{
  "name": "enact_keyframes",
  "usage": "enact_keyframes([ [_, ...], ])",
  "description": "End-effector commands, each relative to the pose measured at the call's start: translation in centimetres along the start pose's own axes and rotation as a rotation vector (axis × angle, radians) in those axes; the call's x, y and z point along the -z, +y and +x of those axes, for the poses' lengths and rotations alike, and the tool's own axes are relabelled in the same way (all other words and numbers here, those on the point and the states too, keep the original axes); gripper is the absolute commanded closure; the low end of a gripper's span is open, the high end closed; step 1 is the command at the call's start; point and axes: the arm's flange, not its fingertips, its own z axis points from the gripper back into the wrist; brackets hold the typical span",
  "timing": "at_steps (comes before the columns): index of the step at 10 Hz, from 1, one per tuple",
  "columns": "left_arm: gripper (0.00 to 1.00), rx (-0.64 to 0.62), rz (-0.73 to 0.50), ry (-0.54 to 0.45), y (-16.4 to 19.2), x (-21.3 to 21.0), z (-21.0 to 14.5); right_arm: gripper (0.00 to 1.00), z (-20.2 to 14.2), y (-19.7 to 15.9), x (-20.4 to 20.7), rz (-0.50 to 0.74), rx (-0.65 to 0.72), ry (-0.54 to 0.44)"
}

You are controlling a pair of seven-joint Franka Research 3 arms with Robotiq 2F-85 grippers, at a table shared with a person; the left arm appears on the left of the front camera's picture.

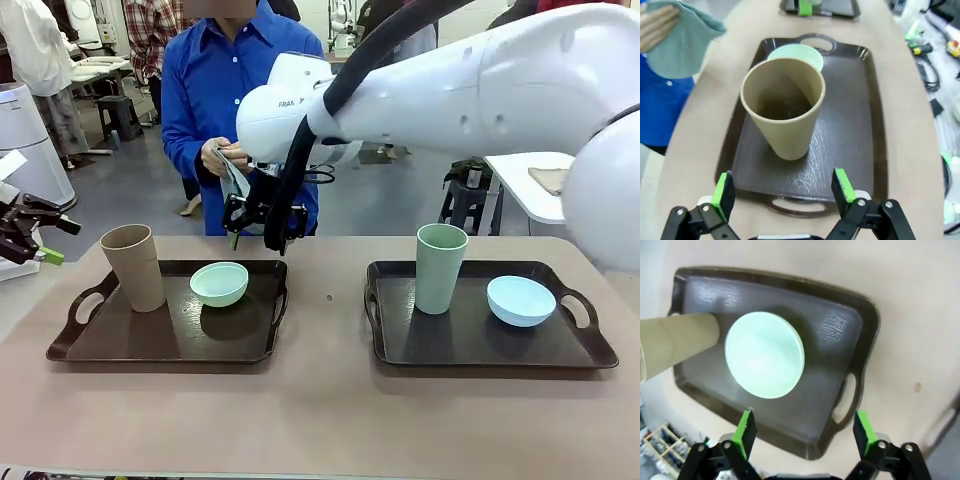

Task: Set up a tray with a mat and arrange the tableware.
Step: Pick up the Picnic Bowl and Reusable plastic cup from the Handle tray in front of the human's position and hold them in the air.

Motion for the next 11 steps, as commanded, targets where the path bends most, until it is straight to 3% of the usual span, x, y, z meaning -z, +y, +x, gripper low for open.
enact_keyframes([
  [1,0.0,0.013,0.005,-0.046,1.6,1.0,-0.7,0.0,2.5,1.8,0.9,-0.089,0.025,0.016],
  [7,0.0,-0.015,-0.101,-0.057,3.3,5.2,-1.3,0.0,3.5,4.2,5.2,-0.231,-0.021,0.062],
  [11,0.0,-0.021,-0.155,-0.103,4.3,7.6,-2.4,0.0,4.4,5.2,6.9,-0.262,-0.069,0.034],
])
